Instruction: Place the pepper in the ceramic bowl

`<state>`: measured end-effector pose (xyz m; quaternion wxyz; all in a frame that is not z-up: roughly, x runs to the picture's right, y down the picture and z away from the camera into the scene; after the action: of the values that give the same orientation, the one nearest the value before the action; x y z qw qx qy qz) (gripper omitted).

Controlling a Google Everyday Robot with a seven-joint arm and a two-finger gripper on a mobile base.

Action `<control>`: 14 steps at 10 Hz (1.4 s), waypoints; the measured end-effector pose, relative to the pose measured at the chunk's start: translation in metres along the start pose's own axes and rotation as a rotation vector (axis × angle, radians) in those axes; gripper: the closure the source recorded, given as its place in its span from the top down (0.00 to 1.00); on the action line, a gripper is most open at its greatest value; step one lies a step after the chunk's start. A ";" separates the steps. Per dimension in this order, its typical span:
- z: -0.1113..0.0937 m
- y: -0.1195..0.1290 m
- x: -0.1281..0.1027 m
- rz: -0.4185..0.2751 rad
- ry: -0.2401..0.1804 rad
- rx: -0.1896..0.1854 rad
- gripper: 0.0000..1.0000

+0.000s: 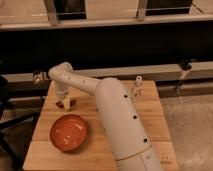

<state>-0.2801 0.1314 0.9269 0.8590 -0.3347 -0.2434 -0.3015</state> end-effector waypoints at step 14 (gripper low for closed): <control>-0.031 0.003 -0.001 -0.013 0.006 -0.014 0.02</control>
<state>-0.2719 0.1113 0.9051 0.8553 -0.3381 -0.2410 -0.3099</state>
